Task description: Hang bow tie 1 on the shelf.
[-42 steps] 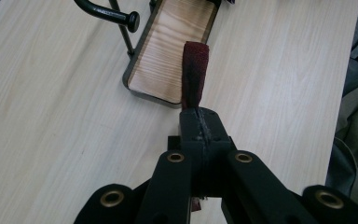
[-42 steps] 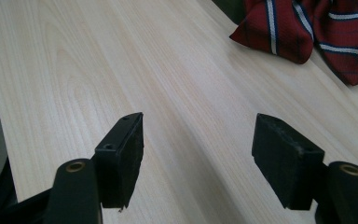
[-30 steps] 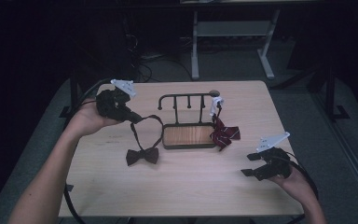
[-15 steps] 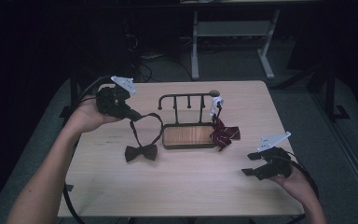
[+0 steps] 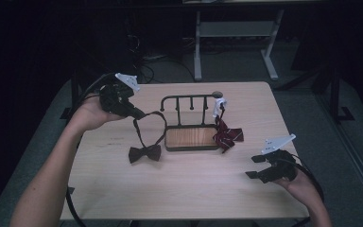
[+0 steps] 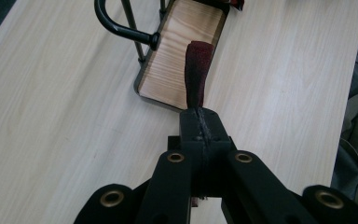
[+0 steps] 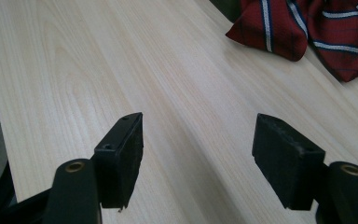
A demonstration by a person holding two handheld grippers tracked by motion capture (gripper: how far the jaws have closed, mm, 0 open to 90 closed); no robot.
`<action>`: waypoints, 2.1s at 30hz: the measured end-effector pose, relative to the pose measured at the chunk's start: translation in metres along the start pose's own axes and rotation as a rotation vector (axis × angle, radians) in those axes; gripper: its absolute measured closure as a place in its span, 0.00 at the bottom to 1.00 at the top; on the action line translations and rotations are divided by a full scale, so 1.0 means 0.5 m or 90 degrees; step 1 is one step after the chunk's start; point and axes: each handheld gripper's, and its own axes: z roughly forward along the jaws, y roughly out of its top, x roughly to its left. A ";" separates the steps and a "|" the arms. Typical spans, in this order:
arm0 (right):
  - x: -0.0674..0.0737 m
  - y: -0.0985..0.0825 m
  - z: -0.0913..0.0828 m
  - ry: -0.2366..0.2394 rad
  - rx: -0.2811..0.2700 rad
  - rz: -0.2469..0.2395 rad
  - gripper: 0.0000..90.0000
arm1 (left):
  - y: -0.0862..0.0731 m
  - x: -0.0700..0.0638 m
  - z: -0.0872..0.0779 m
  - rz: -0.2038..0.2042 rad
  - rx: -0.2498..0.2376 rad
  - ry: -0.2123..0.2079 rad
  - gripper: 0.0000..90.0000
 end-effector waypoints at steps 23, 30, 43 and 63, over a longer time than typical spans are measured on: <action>0.000 -0.002 0.004 0.008 0.001 0.001 0.37 | 0.037 0.051 0.017 -0.037 0.009 0.021 1.00; 0.001 -0.003 0.001 0.006 0.002 0.001 0.37 | 0.038 0.066 0.024 -0.051 0.015 0.026 1.00; 0.001 -0.002 0.000 0.004 -0.002 -0.002 0.37 | 0.040 0.078 0.042 -0.059 0.053 0.040 1.00; 0.009 0.002 -0.008 -0.003 -0.003 -0.006 0.37 | 0.029 0.052 0.038 -0.054 0.060 0.060 0.88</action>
